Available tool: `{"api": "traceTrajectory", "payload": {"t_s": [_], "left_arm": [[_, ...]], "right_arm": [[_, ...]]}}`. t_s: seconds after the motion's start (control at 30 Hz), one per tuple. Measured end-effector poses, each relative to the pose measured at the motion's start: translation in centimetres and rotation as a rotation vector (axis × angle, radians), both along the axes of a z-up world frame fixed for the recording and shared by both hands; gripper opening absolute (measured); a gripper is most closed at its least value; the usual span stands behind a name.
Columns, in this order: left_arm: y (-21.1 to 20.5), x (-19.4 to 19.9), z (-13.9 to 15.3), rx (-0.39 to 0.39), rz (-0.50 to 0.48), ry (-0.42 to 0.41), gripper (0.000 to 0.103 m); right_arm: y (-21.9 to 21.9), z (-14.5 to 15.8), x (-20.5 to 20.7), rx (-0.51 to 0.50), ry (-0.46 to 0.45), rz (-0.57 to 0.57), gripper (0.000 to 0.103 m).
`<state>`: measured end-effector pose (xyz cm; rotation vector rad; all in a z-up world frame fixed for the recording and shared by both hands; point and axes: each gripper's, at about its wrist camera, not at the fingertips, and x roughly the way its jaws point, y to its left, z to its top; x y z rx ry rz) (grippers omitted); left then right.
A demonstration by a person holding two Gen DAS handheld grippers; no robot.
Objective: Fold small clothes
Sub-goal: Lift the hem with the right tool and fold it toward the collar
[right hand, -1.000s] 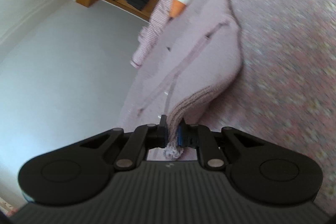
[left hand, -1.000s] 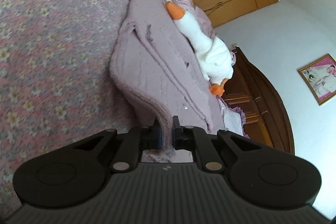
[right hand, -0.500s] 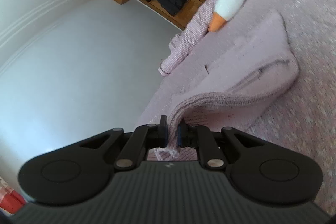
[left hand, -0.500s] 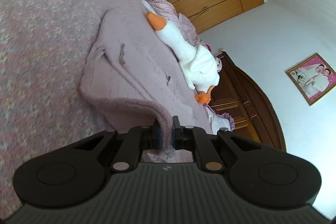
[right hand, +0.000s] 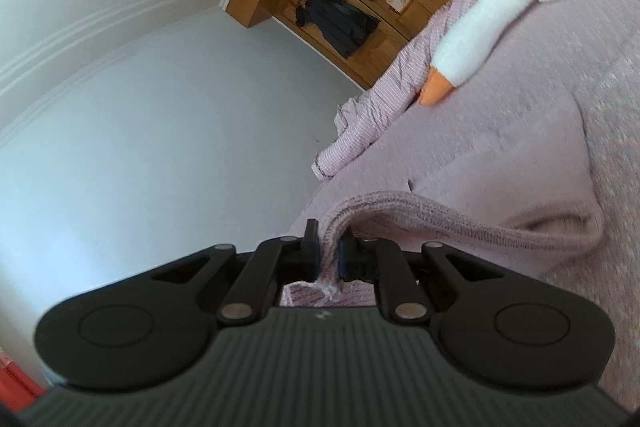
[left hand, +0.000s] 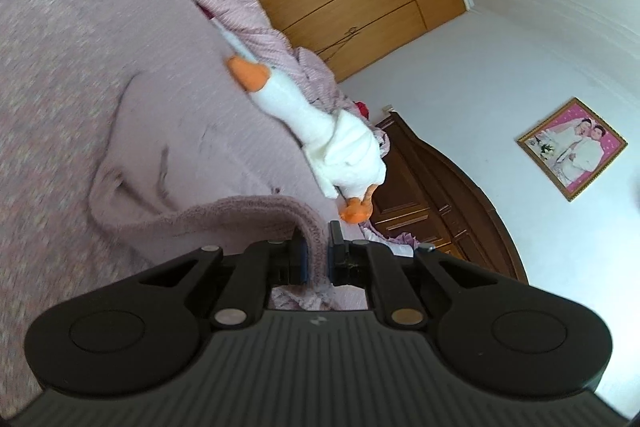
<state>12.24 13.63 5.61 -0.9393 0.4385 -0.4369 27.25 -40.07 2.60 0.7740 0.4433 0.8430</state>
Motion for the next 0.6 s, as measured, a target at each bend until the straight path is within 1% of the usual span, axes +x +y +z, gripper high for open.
{"api": "traceTrajectory", "payload": {"t_s": [0.17, 0.33, 0.43, 0.53, 0.6], "left_arm": [[0.2, 2.1, 1.8, 0.015, 0.001, -0.035, 0.009], [0.6, 4.6, 3.0, 0.027, 0.012, -0.060, 0.009], [0.9, 6.4, 3.2, 0.028, 0.023, -0.065, 0.009], [1.6, 8.7, 2.8, 0.004, 0.041, -0.065, 0.009], [2.0, 10.2, 2.8, 0.010, 0.058, -0.061, 0.009]], "right_arm": [[0.3, 0.9, 2.1, 0.003, -0.027, -0.011, 0.012], [0.2, 1.2, 4.3, 0.024, -0.042, -0.040, 0.012], [0.0, 1.3, 5.8, 0.036, -0.054, -0.060, 0.012], [-0.2, 1.3, 7.7, 0.046, -0.055, -0.083, 0.012], [-0.3, 1.3, 9.2, 0.041, -0.054, -0.103, 0.012]]}}
